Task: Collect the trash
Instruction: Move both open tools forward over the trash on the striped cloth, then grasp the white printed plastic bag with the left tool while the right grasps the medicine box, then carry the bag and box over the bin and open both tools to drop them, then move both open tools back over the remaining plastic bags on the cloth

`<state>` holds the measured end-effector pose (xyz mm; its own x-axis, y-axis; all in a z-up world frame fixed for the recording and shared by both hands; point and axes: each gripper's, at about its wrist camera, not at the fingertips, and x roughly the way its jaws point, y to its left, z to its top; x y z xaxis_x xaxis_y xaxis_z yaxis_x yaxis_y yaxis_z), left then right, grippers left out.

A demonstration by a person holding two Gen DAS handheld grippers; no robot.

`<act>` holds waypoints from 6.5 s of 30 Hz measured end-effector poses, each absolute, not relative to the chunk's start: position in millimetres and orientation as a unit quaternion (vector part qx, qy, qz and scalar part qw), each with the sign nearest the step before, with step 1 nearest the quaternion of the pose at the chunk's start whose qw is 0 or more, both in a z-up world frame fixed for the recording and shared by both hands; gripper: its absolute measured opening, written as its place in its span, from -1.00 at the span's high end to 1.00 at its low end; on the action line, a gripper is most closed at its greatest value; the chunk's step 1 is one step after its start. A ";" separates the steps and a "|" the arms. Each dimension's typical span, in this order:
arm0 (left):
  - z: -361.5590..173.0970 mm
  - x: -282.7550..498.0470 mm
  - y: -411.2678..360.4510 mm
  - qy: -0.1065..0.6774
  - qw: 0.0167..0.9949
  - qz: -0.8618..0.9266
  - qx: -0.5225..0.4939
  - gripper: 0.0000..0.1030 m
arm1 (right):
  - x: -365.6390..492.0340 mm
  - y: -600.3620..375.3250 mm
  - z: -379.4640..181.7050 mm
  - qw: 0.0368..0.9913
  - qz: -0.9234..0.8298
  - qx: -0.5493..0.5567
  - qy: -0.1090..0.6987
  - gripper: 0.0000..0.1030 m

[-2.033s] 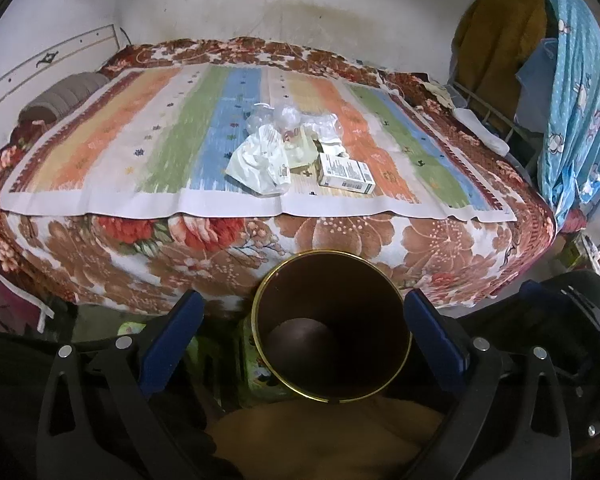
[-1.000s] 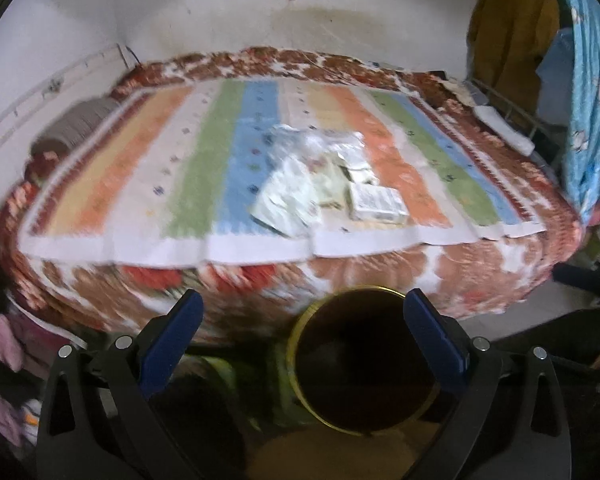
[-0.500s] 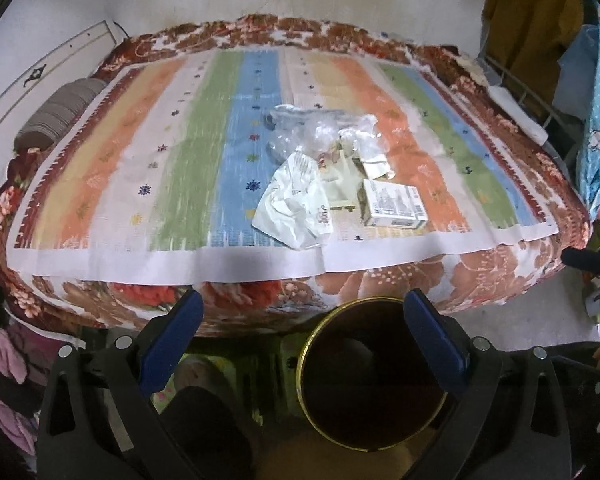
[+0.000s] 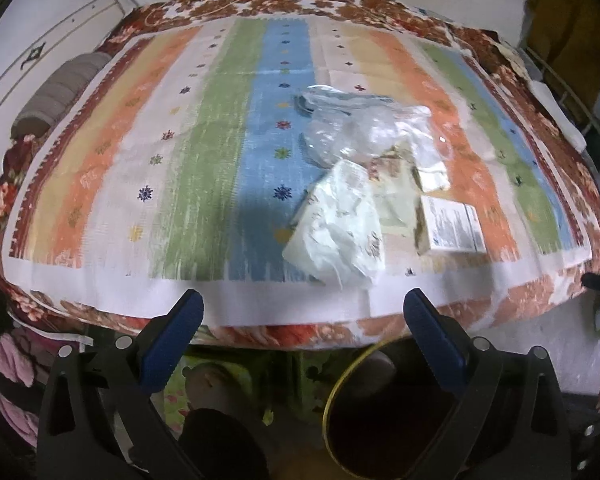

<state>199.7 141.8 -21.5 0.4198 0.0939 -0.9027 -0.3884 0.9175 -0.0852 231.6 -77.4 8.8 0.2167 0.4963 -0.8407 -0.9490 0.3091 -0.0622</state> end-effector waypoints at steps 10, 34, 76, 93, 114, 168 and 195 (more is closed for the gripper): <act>-49.2 230.7 165.5 0.538 0.816 0.114 -0.178 -0.89 | 272.3 -54.4 -19.7 0.704 0.510 -0.326 0.372 -0.84; -75.4 260.4 171.8 0.548 0.804 0.104 -0.207 -0.85 | 354.5 -4.9 -91.2 0.628 0.530 -0.390 0.416 -0.83; -92.5 279.4 174.0 0.572 0.792 0.056 -0.206 0.77 | 399.0 -23.4 -132.1 0.646 0.470 -0.265 0.540 -0.42; -37.6 256.7 158.5 0.530 0.826 0.058 -0.184 0.82 | 335.0 -57.3 -47.3 0.738 0.393 -0.202 0.511 -0.41; 15.8 194.5 111.9 0.459 0.862 0.027 -0.215 0.83 | 246.8 -104.9 29.5 0.818 0.372 -0.091 0.429 -0.41; -99.1 97.0 29.5 0.553 0.780 0.095 -0.277 0.77 | 185.6 -166.8 -95.0 0.761 0.276 0.009 0.588 -0.43; -58.4 99.3 73.3 0.494 0.806 0.117 -0.305 -0.41 | 190.2 -163.9 -76.6 0.774 0.292 0.006 0.561 -0.67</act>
